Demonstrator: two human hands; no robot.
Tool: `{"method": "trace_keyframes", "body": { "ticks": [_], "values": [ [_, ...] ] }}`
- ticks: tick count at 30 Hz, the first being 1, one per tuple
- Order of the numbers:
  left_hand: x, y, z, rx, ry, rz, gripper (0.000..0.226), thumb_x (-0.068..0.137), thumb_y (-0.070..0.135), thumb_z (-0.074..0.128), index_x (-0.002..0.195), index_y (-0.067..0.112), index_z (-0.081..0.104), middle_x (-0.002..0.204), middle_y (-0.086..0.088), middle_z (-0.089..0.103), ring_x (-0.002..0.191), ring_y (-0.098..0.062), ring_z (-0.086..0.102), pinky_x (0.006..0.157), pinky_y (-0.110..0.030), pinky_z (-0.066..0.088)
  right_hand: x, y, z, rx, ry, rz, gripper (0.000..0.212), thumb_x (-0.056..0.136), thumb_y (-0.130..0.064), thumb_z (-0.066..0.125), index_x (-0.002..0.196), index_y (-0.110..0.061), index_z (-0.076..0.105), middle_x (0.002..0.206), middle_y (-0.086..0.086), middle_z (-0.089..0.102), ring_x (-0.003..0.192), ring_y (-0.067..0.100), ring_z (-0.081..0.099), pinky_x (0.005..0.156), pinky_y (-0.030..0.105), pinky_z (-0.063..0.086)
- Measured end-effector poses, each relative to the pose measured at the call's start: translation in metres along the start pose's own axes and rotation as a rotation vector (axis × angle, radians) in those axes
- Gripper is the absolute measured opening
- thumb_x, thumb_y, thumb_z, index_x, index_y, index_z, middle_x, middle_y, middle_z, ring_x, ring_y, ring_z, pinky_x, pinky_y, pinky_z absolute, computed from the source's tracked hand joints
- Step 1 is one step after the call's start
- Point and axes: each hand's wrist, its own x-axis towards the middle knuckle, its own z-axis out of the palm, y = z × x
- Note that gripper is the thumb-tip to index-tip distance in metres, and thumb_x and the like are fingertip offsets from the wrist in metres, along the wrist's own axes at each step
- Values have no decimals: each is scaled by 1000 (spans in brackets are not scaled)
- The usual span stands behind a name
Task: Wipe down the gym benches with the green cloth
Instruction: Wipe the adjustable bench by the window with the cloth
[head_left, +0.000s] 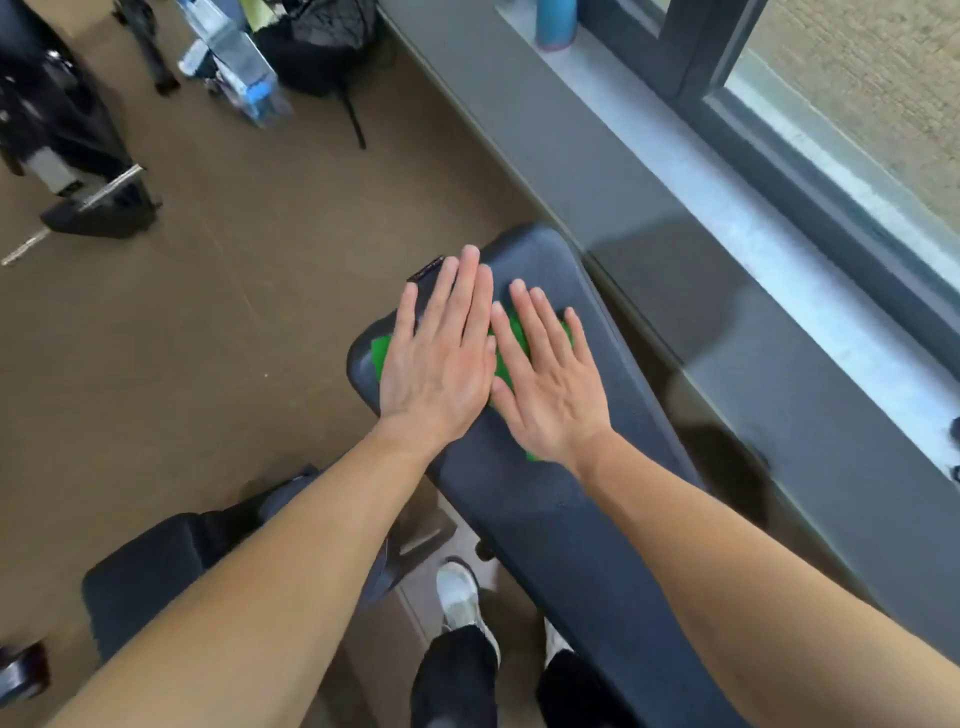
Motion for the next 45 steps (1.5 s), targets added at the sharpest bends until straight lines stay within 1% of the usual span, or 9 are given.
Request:
{"method": "trace_keyframes", "body": {
  "ticks": [4, 9, 15, 19, 22, 27, 31, 36, 45],
  "values": [
    [64, -6, -23, -111, -5, 100, 59, 105, 29, 17, 157, 8, 1, 166, -8, 1, 153, -20, 5, 123, -42, 10, 40, 7, -18, 61, 174, 138, 63, 102, -38, 31, 157, -10, 18, 165, 13, 11, 153, 27, 9, 123, 47, 9],
    [109, -13, -38, -503, -261, 110, 55, 107, 31, 19, 159, 22, 4, 166, 7, 12, 149, -19, 22, 118, -33, 19, 67, 4, -34, 122, 214, 314, 63, 100, -39, 26, 157, -13, 21, 164, 10, 17, 152, 27, 15, 122, 47, 14],
    [105, -26, -30, -783, -311, -170, 54, 108, 38, 23, 158, 20, 18, 163, -5, 25, 147, -22, 28, 115, -30, 23, 99, -1, -53, 28, 162, 255, 49, 93, -38, 34, 132, -20, 58, 138, 4, 55, 137, 28, 41, 120, 51, 17],
    [48, -57, -27, -639, -301, -230, 52, 107, 33, 23, 158, 23, 17, 160, -7, 32, 139, -29, 40, 106, -34, 31, 97, -37, -54, -87, 29, 12, 46, 87, -40, 35, 117, -20, 64, 121, 2, 62, 120, 28, 51, 119, 51, 16],
    [-11, -76, -23, -618, -222, -319, 52, 107, 34, 20, 159, 27, 14, 161, -1, 30, 140, -26, 40, 108, -39, 36, 71, -81, -35, -26, 27, -77, 49, 89, -38, 39, 127, -14, 60, 134, 6, 58, 126, 30, 48, 119, 48, 16],
    [-13, -52, -24, -518, -78, -418, 52, 107, 24, 23, 158, 14, 17, 162, -6, 25, 149, -19, 23, 120, -36, 19, 69, -61, -31, -19, 66, -244, 50, 96, -33, 41, 138, -9, 54, 148, 10, 48, 137, 30, 43, 120, 49, 19],
    [55, -7, -26, -471, -34, -321, 53, 106, 32, 23, 155, 10, 23, 160, -9, 32, 146, -20, 31, 119, -36, 19, 84, 11, -42, -11, 196, -103, 51, 97, -36, 40, 143, -15, 51, 151, 9, 46, 138, 31, 43, 121, 49, 18],
    [54, 9, -15, -355, 30, -194, 57, 105, 40, 19, 156, 14, 22, 164, -8, 19, 151, -22, 18, 122, -38, 14, 63, 16, -30, 19, 285, 92, 60, 101, -35, 31, 155, -9, 24, 161, 12, 26, 150, 29, 22, 122, 48, 14],
    [-101, 44, 55, -39, 66, -173, 72, 101, 39, 32, 158, 9, -2, 165, -6, -8, 152, -18, -8, 121, -38, 1, -61, -8, 26, -65, 177, -312, 65, 95, -33, 44, 152, -4, 30, 159, 18, 27, 149, 33, 25, 118, 51, 26]
  ]
}}
